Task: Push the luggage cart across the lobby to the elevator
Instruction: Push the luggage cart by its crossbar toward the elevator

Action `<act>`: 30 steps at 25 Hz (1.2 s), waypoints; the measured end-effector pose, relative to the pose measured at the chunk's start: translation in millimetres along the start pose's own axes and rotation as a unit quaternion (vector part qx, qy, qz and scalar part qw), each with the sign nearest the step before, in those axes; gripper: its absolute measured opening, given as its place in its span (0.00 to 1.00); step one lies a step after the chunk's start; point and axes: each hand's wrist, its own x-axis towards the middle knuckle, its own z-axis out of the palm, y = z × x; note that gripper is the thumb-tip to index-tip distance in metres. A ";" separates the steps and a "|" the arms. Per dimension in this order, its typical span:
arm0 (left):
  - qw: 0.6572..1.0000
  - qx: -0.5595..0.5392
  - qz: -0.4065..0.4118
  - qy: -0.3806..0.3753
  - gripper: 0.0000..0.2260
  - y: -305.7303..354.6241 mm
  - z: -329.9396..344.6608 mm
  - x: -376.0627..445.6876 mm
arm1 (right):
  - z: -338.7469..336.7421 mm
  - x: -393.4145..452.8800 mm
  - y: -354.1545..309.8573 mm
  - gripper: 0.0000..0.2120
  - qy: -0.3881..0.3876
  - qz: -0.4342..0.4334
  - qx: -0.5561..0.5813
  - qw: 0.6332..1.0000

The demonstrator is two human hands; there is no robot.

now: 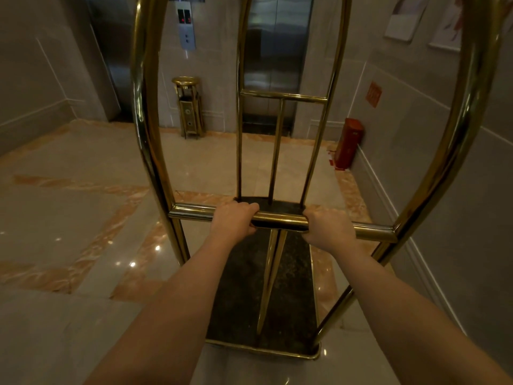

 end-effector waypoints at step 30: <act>0.999 0.019 -0.025 -0.007 0.10 -118.2 86.8 387.9 | 82.9 379.7 153.7 0.09 -0.007 0.017 0.006 1.000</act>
